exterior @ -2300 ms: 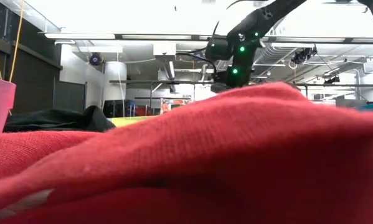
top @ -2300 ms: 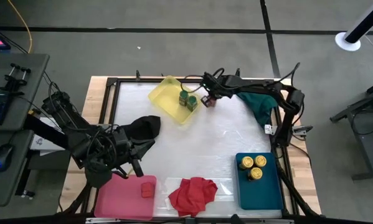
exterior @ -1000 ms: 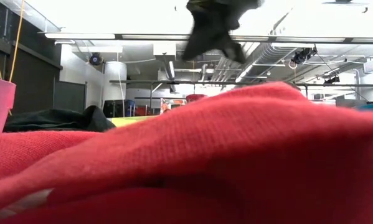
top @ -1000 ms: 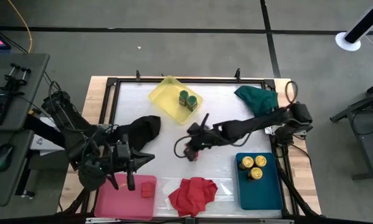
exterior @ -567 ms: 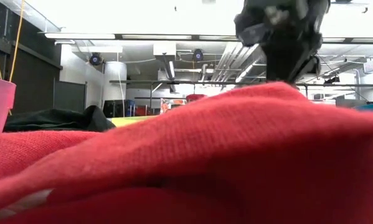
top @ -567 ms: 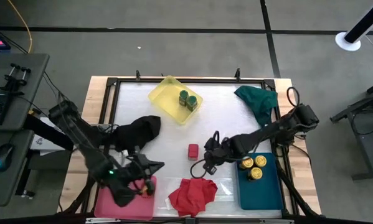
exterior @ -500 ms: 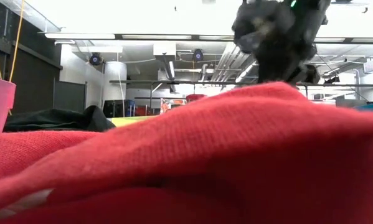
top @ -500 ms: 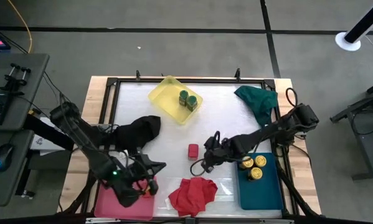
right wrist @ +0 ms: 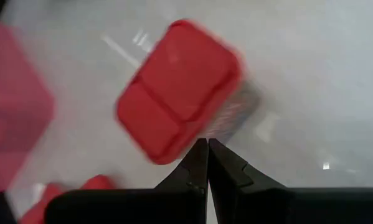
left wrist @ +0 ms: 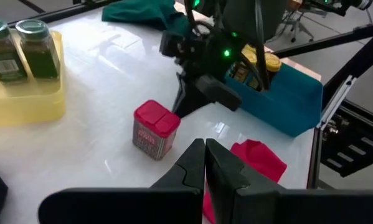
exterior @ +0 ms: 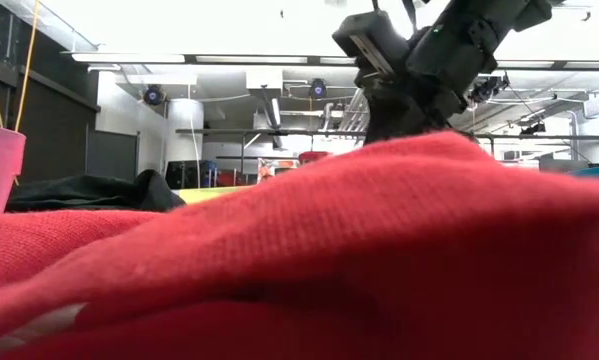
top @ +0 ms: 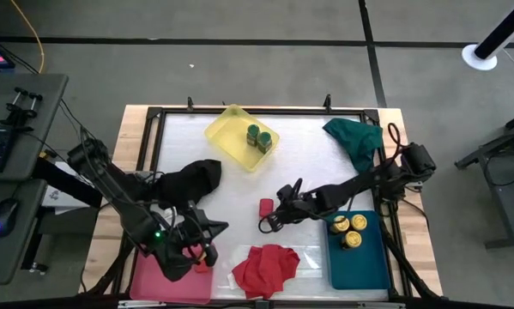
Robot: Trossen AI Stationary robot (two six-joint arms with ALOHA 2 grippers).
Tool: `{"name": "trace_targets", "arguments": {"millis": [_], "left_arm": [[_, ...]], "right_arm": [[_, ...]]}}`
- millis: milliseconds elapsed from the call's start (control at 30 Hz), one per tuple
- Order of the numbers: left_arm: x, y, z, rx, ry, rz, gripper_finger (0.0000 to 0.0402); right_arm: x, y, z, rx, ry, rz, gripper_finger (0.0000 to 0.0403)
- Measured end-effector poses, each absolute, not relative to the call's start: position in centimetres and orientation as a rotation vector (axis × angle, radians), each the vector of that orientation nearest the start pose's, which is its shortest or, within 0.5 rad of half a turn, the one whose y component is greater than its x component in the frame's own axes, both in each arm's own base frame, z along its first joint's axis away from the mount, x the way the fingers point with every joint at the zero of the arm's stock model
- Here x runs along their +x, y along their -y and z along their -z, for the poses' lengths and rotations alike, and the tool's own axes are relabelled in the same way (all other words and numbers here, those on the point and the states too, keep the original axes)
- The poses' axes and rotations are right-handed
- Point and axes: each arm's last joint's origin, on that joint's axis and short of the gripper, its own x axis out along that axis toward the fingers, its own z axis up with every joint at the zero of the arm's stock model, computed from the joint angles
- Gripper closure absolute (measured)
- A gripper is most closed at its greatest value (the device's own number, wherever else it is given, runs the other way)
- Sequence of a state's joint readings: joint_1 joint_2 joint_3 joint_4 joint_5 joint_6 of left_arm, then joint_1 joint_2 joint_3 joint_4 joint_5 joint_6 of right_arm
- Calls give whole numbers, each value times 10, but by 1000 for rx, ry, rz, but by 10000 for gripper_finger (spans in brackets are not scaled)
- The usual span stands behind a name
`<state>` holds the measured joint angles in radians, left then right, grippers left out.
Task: Sort spices by type
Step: Move the red seasoning can to the center of the table
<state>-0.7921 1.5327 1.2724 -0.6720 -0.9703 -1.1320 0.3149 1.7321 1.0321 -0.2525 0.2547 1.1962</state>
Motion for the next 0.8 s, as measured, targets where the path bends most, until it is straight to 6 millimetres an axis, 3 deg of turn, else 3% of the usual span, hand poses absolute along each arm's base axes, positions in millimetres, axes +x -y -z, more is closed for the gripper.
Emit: {"name": "trace_targets", "arguments": {"millis": [167, 367, 533, 667, 800], "left_arm": [[233, 202, -297, -360, -415, -456, 402], [230, 201, -295, -333, -458, -448, 401], [229, 201, -294, -317, -484, -440, 401], [232, 198, -294, -288, -491, -439, 401], [242, 188, -294, -255, -528, -436, 389]], "right_arm": [[343, -106, -166, 900, -758, 408, 403], [365, -113, -161, 1013, -570, 307, 403], [376, -98, -157, 1040, -491, 321, 403], [376, -96, -180, 1002, -489, 123, 403], [357, -93, -220, 905, -498, 62, 403]]}}
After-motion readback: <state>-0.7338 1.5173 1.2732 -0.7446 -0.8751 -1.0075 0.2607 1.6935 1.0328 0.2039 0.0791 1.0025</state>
